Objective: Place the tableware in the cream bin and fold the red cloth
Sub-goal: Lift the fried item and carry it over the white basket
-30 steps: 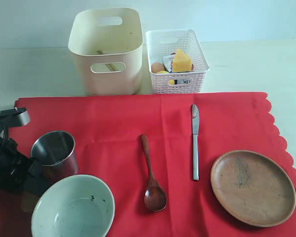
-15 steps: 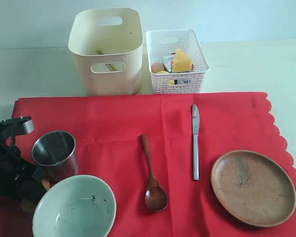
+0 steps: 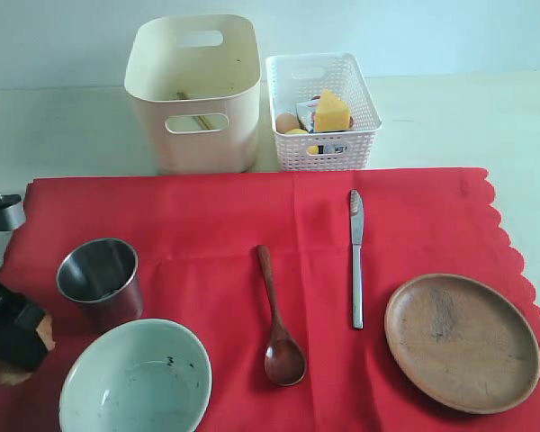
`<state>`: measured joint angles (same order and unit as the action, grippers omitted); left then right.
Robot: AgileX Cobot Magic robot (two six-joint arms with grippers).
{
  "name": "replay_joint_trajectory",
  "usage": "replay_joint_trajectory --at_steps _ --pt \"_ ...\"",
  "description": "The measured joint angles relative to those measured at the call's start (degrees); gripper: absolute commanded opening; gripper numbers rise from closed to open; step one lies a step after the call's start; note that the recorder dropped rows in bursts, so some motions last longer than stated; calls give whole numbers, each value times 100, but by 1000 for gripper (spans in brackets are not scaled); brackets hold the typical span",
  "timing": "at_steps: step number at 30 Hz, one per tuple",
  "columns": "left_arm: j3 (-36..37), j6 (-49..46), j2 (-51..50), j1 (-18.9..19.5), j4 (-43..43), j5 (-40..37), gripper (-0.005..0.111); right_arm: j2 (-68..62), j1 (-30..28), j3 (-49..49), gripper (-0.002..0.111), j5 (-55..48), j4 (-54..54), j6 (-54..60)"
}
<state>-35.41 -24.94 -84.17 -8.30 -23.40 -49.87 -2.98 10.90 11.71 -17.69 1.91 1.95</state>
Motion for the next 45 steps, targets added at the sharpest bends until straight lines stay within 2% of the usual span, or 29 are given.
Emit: replay_joint_trajectory --at_steps 10,13,17,24,27,31,33,40,45 --pt "-94 726 1326 0 618 -700 0 253 -551 -637 0 24 0 0" --pt "-341 786 1726 0 683 -912 0 264 -726 -727 0 24 0 0" --pt "-1156 808 2155 0 517 -1018 0 264 -921 -935 0 37 0 0" --pt "-2260 516 2019 0 -277 -1018 0 264 -936 -1145 0 -17 0 0" --pt "-2899 389 1574 0 -464 -1018 0 264 -936 -1145 0 8 0 0" --pt "-3384 186 802 -36 -743 -857 0 264 -936 -1145 0 83 0 0" --pt "-3541 166 447 -199 -741 -559 0 264 -936 -1145 0 118 0 0" --pt "-4317 32 -1035 -1348 -776 866 0 264 -936 -1145 0 160 0 0" --pt "-4919 -3 -1757 -1724 -797 1295 0 264 -936 -1145 0 164 0 0"
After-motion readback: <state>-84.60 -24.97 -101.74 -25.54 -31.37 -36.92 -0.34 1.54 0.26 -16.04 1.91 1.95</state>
